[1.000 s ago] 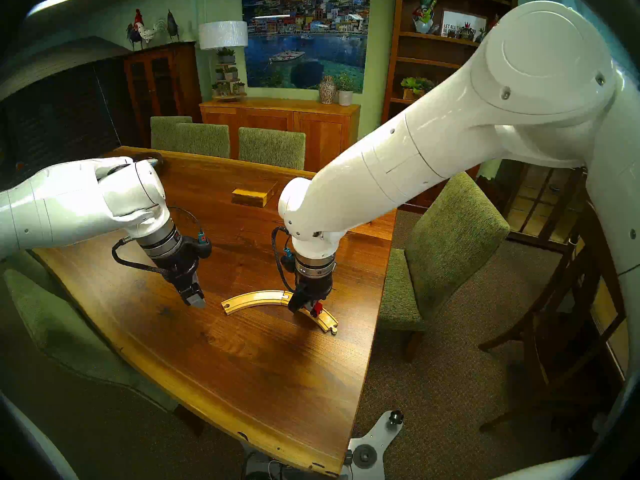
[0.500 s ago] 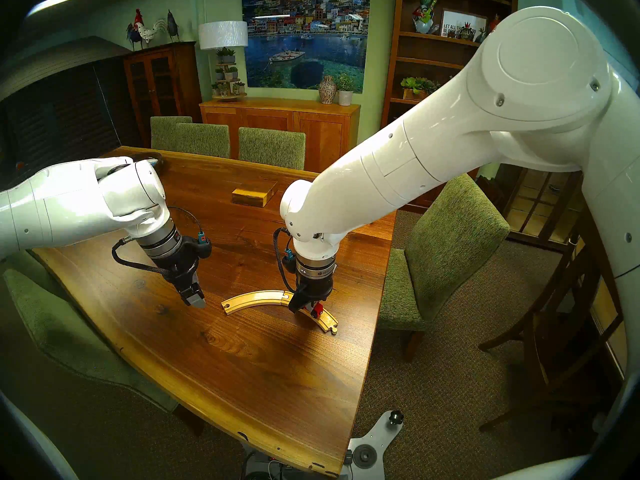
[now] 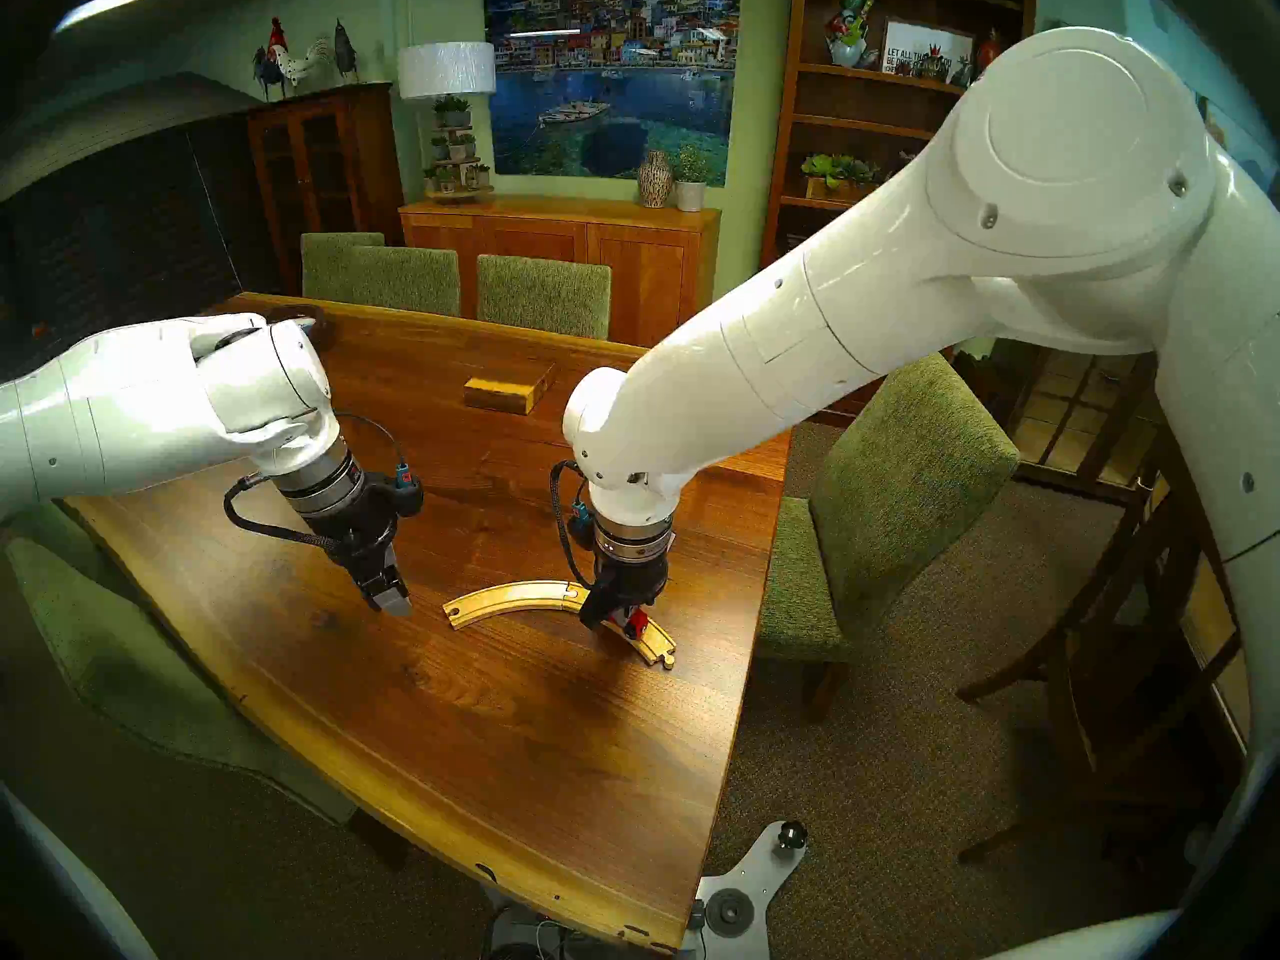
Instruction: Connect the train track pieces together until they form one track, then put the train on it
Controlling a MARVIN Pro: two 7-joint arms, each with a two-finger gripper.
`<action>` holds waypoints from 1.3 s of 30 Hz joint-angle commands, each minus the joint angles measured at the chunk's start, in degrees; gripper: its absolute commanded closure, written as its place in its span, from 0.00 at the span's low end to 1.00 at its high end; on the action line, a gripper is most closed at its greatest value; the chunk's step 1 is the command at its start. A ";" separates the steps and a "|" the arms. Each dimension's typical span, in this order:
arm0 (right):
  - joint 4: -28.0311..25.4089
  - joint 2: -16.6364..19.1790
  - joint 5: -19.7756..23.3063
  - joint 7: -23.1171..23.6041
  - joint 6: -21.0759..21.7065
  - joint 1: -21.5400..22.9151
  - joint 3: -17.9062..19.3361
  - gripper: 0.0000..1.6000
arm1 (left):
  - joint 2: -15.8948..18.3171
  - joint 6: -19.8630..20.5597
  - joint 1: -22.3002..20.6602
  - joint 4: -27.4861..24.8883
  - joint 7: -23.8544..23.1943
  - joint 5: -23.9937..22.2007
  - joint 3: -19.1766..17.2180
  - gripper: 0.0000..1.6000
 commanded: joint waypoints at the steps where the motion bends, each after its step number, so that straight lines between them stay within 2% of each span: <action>1: 1.05 0.21 -0.15 0.05 0.06 0.59 0.11 1.00 | 0.09 0.05 -1.74 -0.14 0.11 -0.08 -1.37 0.00; 39: 1.57 0.89 -4.03 4.08 1.42 2.75 0.53 1.00 | 0.08 0.03 -1.72 -0.12 0.10 -0.07 -1.36 0.00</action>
